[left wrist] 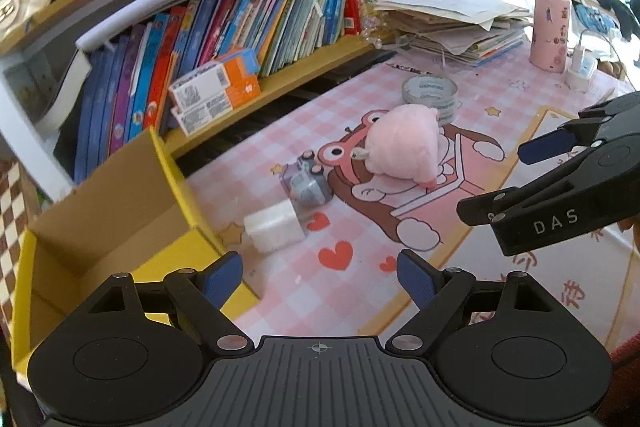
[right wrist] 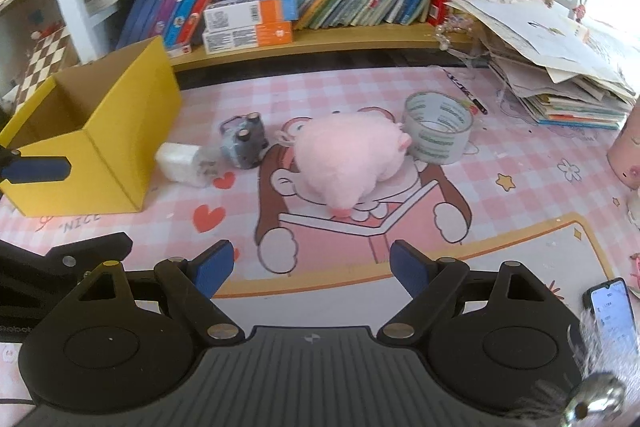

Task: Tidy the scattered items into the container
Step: 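Move left tool to the white charger block while right tool approaches the pink plush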

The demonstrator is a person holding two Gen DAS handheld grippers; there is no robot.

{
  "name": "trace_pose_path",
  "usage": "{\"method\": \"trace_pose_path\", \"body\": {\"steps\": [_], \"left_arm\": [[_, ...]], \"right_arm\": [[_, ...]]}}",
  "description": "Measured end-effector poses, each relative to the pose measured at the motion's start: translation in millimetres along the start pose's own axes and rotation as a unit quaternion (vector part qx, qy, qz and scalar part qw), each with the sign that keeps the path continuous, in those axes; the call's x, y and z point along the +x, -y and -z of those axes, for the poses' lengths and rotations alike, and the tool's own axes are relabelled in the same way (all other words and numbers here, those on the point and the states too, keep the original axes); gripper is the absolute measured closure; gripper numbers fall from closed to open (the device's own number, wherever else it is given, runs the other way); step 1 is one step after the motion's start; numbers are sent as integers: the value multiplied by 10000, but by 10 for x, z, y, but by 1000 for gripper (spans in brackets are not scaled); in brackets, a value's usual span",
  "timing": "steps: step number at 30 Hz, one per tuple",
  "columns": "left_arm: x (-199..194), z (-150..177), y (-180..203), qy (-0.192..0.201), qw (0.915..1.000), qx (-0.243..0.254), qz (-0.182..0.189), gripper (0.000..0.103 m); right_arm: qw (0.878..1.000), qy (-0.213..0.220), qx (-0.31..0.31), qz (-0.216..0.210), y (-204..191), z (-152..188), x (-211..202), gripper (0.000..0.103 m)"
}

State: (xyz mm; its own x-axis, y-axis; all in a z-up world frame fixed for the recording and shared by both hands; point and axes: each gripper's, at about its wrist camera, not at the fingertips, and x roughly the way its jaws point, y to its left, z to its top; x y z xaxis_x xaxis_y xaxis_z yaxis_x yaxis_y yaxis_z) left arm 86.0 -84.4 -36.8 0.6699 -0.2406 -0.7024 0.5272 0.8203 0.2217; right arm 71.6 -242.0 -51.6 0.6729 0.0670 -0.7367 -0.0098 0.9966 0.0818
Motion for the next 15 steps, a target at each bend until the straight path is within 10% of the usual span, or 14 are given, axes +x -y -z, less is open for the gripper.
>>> {"method": "trace_pose_path", "body": {"steps": [15], "left_arm": [[350,-127,121,-53,9993,350,-148,17]], "right_arm": [[9993,-51,342,125,288,-68,263,18]]}}
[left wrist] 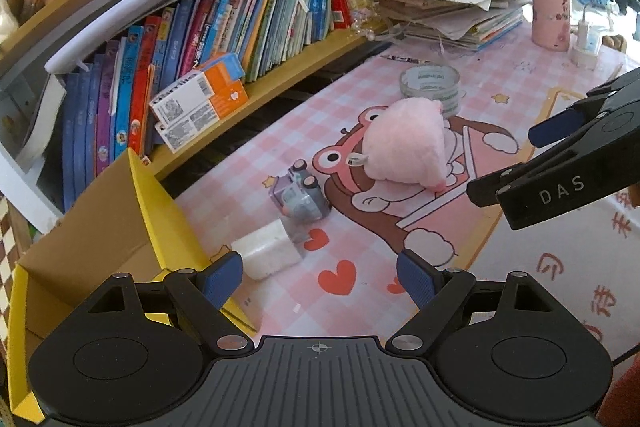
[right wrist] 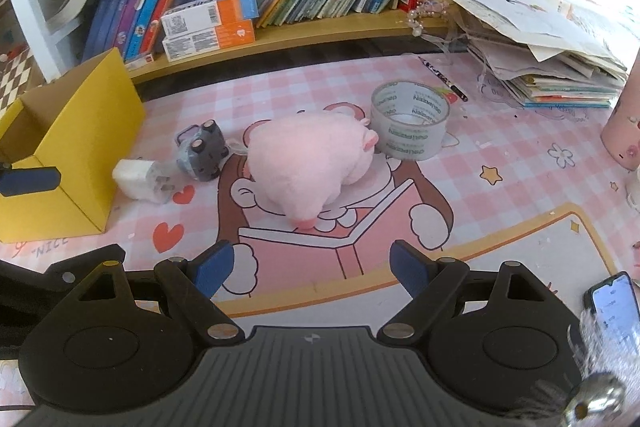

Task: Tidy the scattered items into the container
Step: 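Move left tool to the white charger block while right tool approaches the pink plush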

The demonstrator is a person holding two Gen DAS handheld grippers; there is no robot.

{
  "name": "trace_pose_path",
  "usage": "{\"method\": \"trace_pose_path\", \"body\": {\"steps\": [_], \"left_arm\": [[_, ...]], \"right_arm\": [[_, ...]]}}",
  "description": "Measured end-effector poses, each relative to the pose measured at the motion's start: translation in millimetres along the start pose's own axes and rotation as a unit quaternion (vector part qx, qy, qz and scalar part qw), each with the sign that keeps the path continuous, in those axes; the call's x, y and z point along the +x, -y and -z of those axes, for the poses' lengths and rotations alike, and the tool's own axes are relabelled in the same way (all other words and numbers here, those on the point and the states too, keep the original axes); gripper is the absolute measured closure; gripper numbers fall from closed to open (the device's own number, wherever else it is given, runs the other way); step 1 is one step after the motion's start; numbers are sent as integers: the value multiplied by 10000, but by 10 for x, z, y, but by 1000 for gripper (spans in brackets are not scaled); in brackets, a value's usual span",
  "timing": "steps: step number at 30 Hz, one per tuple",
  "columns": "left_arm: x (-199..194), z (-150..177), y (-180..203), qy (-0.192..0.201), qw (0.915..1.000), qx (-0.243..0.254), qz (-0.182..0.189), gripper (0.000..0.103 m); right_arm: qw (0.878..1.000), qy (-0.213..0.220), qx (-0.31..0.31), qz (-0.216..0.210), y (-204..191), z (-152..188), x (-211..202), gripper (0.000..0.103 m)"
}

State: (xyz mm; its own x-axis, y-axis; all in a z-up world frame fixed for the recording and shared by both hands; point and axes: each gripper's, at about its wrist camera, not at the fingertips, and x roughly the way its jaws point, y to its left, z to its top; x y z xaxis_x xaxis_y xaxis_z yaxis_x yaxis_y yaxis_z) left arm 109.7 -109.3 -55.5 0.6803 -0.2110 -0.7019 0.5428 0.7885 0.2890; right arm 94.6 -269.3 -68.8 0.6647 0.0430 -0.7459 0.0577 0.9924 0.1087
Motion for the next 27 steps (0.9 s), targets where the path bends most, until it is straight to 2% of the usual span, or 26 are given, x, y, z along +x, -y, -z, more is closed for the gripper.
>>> {"method": "trace_pose_path", "body": {"steps": [6,9,13,16,18,20,21,22,27], "left_arm": [[92,2,28,55,9999,104,-89,17],[166,2,10,-69,9999,44,-86,17],[290,-36,-77,-416,9988,-253,43,16],[355,-36,-158,-429,9976,-548,64,17],[391,-37,-171,-400,9975,-575,-44,18],[434,-49,-150,-352,9982,-425,-232,33],[460,-59,-136,-352,9984,-322,-316,43],[486,-69,-123,-351,9984,-220,-396,46],[602,-89,-40,-391,9964,304,-688,47]], "right_arm": [[10000,-59,-6,-30,-2,-29,96,18],[10000,-76,-24,-41,-13,-46,142,18],[9999,-110,-38,-50,-20,-69,207,18],[9999,-129,-42,-57,-18,-87,251,18],[9999,-127,-42,-57,-16,-102,273,18],[9999,-127,-44,-54,-12,-122,297,18],[9999,-126,-47,-54,-10,-130,308,18],[9999,-124,-48,-54,-9,-139,321,18],[9999,-107,-52,-74,-5,-184,371,18]]}}
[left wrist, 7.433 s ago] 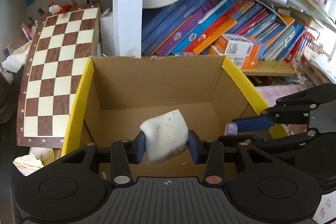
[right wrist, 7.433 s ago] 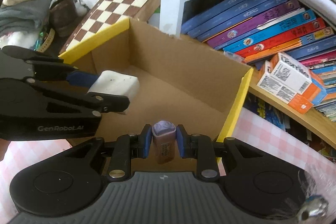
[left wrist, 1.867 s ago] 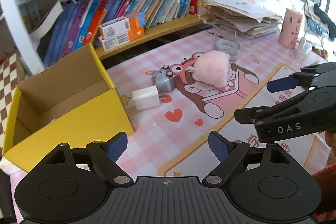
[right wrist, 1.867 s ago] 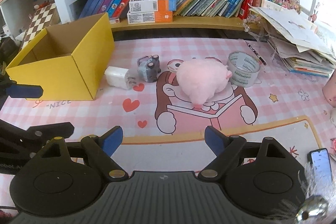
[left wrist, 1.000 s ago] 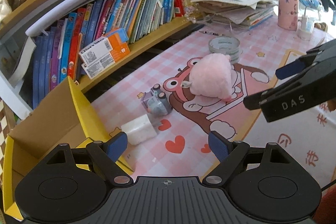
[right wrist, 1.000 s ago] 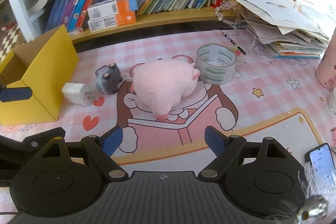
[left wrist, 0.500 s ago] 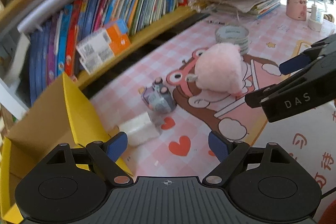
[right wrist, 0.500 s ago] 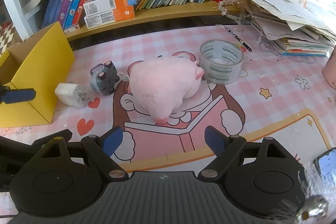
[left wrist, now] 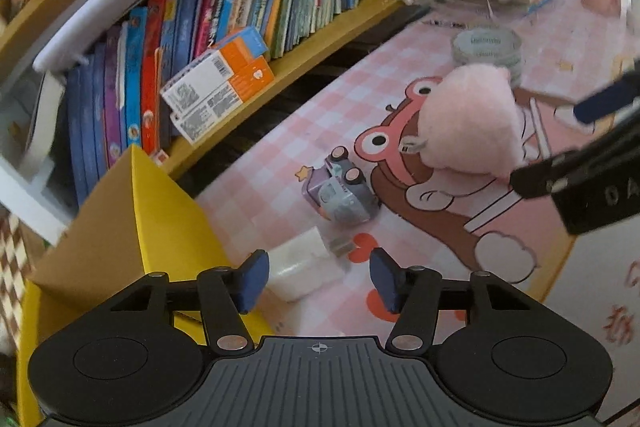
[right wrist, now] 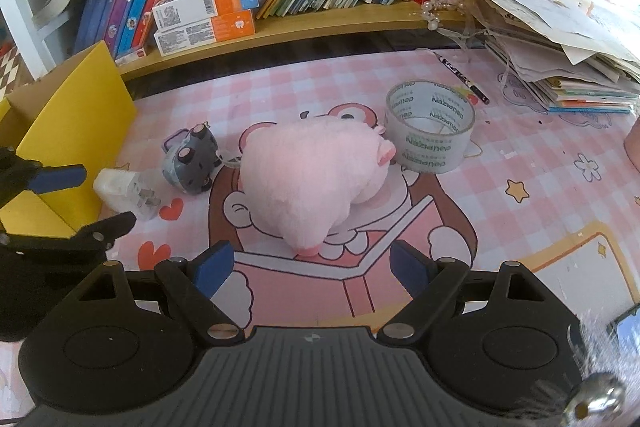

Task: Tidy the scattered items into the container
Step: 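Move left tool to the white charger block while right tool approaches the pink plush, then close left gripper on the white charger while right gripper closes on the pink plush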

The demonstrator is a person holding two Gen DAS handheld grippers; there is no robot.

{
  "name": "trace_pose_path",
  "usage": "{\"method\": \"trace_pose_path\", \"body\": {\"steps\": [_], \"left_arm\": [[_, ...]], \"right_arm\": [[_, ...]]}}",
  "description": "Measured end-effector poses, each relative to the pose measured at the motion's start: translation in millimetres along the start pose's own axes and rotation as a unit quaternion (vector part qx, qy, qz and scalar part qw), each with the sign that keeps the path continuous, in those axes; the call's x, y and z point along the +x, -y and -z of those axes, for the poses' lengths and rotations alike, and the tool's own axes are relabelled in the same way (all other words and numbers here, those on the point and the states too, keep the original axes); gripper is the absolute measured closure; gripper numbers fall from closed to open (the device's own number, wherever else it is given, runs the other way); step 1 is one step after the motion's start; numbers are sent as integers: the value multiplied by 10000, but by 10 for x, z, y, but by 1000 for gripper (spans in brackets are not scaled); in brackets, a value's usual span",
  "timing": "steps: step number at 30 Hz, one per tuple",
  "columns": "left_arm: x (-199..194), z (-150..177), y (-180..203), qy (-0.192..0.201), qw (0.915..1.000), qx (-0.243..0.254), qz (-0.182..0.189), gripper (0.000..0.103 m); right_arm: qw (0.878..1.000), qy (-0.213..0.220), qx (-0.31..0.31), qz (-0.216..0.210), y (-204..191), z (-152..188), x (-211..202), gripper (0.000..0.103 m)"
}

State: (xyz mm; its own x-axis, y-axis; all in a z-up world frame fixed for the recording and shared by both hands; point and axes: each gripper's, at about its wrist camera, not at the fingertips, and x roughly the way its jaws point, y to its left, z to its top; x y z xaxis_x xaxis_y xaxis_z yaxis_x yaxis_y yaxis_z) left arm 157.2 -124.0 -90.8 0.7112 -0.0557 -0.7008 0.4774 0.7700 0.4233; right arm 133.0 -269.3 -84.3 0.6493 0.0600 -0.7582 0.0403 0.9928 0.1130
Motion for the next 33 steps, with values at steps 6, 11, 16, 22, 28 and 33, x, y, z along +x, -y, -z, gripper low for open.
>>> {"method": "trace_pose_path", "body": {"steps": [6,11,16,22,28,33], "left_arm": [[77,-50,119,-14,9992,-20,-395,44],[87,-77,259,180,9984,-71,-524,43],[154,-78,62,84,9955,-615,-722,45],[72,8,-98,96,9902,-1244,-630,40],[182,42,-309,-170,9731,-2296,-53,39],[112,0,-186,50,9753,-2192,-257,39]], "right_arm": [[10000,-13,9,-76,-3,-31,63,18],[9999,-21,41,-101,17,-40,93,18],[9999,-37,89,-89,63,-29,99,18],[9999,-42,126,-104,84,-20,100,18],[9998,-68,136,-112,91,-7,115,18],[9998,-58,128,-116,87,-12,112,18]]}}
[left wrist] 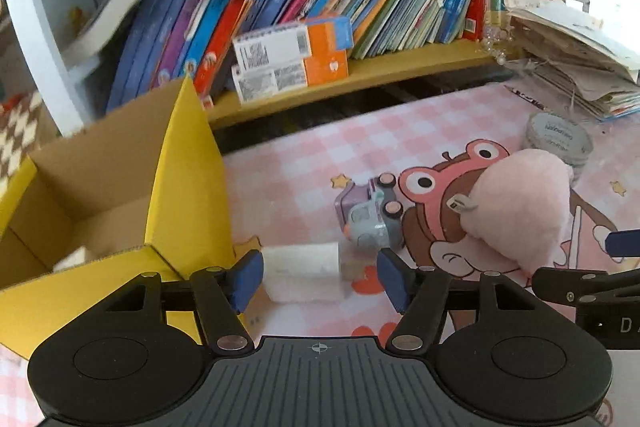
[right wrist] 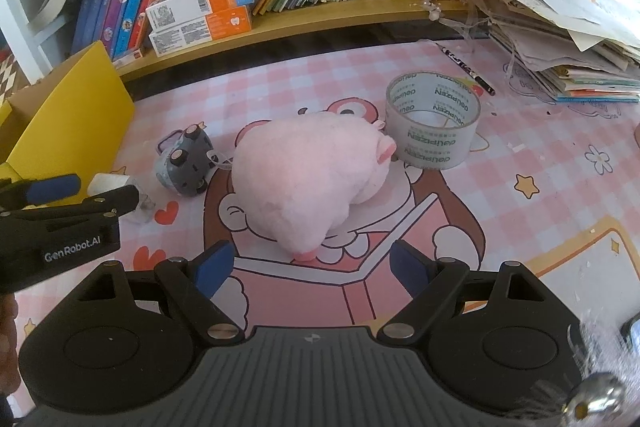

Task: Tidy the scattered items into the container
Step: 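Close left gripper on the white charger while right gripper closes on the pink plush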

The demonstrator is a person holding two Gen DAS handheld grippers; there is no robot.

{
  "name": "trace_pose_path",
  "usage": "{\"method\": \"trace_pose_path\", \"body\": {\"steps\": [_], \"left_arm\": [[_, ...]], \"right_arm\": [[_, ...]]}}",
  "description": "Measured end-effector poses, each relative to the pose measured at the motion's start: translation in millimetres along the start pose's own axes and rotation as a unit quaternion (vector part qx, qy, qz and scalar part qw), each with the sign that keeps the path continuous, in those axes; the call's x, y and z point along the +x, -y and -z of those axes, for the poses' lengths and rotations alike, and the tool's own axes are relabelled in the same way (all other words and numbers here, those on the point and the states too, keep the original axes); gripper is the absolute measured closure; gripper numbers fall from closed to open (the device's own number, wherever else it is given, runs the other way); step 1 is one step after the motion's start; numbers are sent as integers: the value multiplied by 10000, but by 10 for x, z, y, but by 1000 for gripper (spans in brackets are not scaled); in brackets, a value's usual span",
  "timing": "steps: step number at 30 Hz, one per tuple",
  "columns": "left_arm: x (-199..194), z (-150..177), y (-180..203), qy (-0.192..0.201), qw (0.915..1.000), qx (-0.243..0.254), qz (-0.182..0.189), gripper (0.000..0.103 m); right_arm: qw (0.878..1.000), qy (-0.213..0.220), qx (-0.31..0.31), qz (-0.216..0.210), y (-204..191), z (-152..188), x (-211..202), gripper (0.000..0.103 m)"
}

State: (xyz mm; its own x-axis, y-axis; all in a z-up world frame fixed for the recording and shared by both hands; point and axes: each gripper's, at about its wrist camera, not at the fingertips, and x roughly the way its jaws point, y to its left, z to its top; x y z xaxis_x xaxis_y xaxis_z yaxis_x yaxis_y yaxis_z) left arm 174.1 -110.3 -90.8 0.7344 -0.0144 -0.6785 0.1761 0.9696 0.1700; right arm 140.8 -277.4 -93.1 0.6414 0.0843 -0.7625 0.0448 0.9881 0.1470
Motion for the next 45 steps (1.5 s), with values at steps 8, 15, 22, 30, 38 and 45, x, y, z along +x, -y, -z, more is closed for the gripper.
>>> {"method": "trace_pose_path", "body": {"steps": [8,15,22,30,38,45], "left_arm": [[146,6,-37,-3,9965,-795,-239,22],[326,48,-62,-398,9937,-1040,-93,22],[224,69,-41,-219,9955,-910,158,28],[300,65,-83,-325,9931,-1130,15,27],[404,103,-67,-418,9917,-1215,-81,28],[432,104,-12,-303,9939,-1052,-130,36]], "right_arm": [[10000,-55,12,-27,9,5,15,18],[10000,-60,34,5,30,4,16,18],[10000,-34,12,26,26,-9,18,18],[9999,125,-98,23,-29,-126,80,18],[9996,238,-165,-2,-72,-264,160,18],[9998,143,-165,-11,-70,-239,202,18]]}}
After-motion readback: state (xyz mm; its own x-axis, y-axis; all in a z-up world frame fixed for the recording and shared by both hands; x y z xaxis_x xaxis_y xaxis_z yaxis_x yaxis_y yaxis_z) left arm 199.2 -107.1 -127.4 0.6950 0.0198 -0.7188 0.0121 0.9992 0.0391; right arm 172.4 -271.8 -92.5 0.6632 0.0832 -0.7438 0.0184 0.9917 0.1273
